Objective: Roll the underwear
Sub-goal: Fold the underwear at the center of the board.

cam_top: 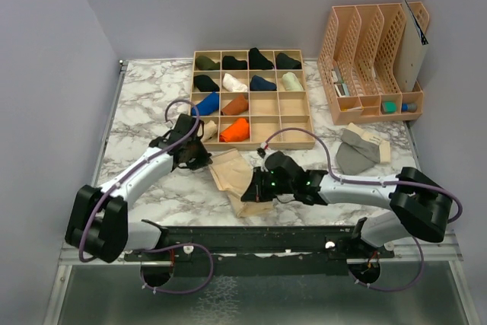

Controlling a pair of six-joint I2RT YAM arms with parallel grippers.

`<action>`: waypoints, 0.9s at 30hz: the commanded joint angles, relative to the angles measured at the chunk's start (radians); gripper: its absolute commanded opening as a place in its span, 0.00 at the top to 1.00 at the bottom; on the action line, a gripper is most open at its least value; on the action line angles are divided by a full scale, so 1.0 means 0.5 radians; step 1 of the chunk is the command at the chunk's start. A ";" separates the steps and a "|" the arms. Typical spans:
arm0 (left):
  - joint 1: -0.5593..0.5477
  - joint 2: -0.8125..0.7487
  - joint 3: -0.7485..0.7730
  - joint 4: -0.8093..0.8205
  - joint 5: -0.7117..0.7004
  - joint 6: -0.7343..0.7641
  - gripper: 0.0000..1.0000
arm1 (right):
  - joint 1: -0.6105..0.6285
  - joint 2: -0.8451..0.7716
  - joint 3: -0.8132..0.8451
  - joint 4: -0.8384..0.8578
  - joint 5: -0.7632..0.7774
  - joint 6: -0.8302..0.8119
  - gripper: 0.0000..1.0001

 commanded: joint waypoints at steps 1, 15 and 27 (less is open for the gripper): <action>0.007 -0.303 -0.077 -0.154 -0.141 -0.060 1.00 | 0.043 0.077 0.297 -0.223 -0.300 -0.412 0.98; 0.026 -0.769 -0.256 -0.554 -0.490 -0.251 1.00 | 0.318 0.190 0.486 -0.329 -0.220 -0.443 1.00; 0.028 -0.112 0.143 -0.354 -0.447 -0.044 1.00 | -0.089 0.165 0.149 0.024 -0.405 -0.200 0.99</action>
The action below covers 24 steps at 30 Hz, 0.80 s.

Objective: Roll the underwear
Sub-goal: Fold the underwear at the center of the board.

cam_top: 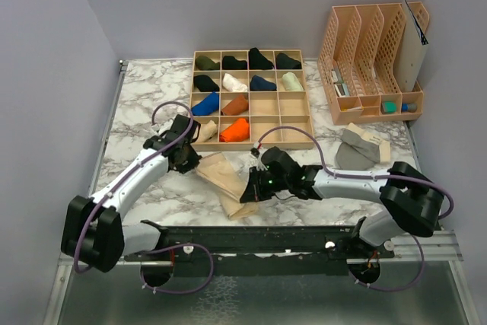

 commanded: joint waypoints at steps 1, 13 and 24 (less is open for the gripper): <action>0.014 0.216 0.153 0.148 0.019 0.105 1.00 | -0.096 0.044 -0.076 0.165 -0.137 0.094 1.00; -0.071 0.589 0.420 0.297 0.204 0.216 1.00 | -0.147 0.132 -0.295 0.261 0.072 0.327 0.99; -0.299 0.658 0.540 0.329 0.065 0.224 1.00 | -0.150 0.158 -0.293 0.291 -0.053 0.251 0.98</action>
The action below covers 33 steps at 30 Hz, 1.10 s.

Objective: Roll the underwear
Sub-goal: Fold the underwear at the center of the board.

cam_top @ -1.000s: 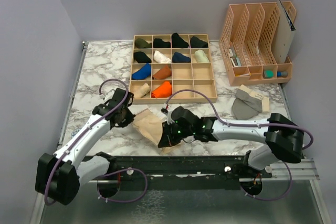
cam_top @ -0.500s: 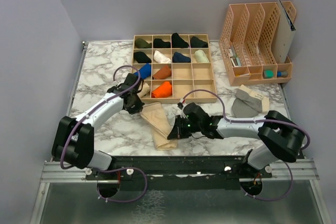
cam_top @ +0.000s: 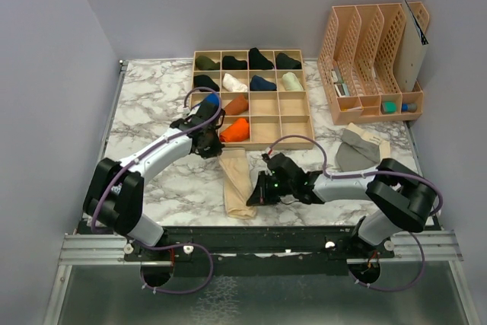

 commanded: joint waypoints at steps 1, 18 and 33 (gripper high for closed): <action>-0.122 0.053 0.119 0.081 -0.138 0.055 1.00 | -0.002 0.049 0.015 -0.012 -0.107 -0.073 0.98; -0.452 0.529 0.484 0.152 -0.206 0.087 1.00 | -0.002 -0.043 -0.118 0.124 -0.068 0.060 0.95; -0.567 0.810 0.610 0.227 -0.090 0.192 1.00 | -0.002 -0.286 -0.273 -0.017 0.097 0.369 0.61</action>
